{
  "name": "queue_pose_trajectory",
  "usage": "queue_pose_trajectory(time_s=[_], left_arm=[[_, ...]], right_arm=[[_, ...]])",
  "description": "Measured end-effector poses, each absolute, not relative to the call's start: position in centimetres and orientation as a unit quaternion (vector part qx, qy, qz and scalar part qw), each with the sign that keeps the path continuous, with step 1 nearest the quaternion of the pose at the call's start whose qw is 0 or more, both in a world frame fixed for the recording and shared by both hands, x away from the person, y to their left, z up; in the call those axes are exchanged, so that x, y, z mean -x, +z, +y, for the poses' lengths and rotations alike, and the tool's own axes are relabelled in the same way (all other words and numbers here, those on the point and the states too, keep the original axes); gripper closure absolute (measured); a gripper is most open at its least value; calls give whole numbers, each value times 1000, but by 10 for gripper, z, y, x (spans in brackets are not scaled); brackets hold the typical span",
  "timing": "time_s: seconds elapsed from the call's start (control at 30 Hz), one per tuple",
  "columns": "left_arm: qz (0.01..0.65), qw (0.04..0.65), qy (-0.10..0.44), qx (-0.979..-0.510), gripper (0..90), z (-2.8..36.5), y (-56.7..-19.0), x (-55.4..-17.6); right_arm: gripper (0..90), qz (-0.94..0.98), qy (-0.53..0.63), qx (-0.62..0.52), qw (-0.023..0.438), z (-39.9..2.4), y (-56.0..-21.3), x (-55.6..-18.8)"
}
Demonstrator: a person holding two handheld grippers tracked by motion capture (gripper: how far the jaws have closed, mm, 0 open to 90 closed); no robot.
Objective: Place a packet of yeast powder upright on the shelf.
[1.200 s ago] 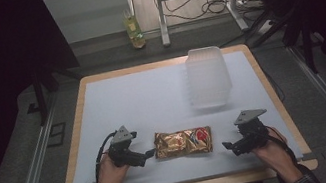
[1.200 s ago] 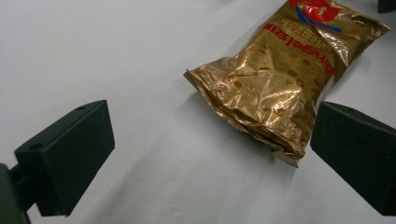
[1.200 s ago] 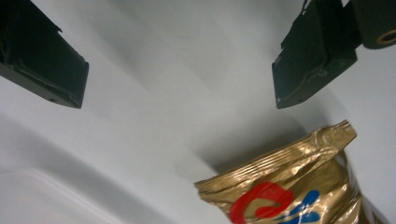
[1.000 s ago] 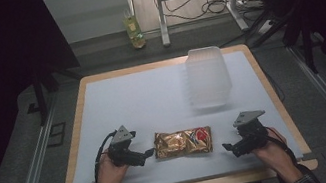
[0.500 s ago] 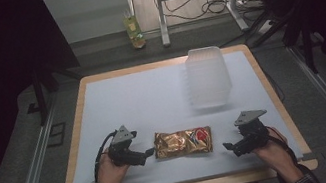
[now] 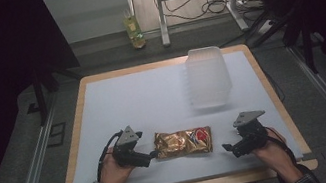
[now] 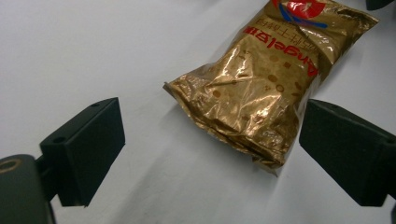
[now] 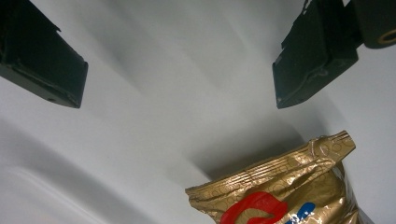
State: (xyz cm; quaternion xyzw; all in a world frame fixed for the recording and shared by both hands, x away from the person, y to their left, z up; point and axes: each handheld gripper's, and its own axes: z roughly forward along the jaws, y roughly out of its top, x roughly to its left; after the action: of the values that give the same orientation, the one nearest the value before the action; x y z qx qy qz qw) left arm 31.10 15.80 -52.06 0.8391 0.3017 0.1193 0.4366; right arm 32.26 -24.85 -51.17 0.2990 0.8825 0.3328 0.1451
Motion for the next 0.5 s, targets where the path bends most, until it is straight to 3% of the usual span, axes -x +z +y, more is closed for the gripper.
queue_pose_trajectory(time_s=[0.37, 0.5], left_arm=[[291, 444, 111, -840, 326, 150, -514, -311], [287, 437, 113, -845, 374, 146, -514, -312]], right_arm=[[40, 885, 331, -294, 145, -247, -512, -323], [40, 885, 331, -293, 146, -247, -512, -323]])
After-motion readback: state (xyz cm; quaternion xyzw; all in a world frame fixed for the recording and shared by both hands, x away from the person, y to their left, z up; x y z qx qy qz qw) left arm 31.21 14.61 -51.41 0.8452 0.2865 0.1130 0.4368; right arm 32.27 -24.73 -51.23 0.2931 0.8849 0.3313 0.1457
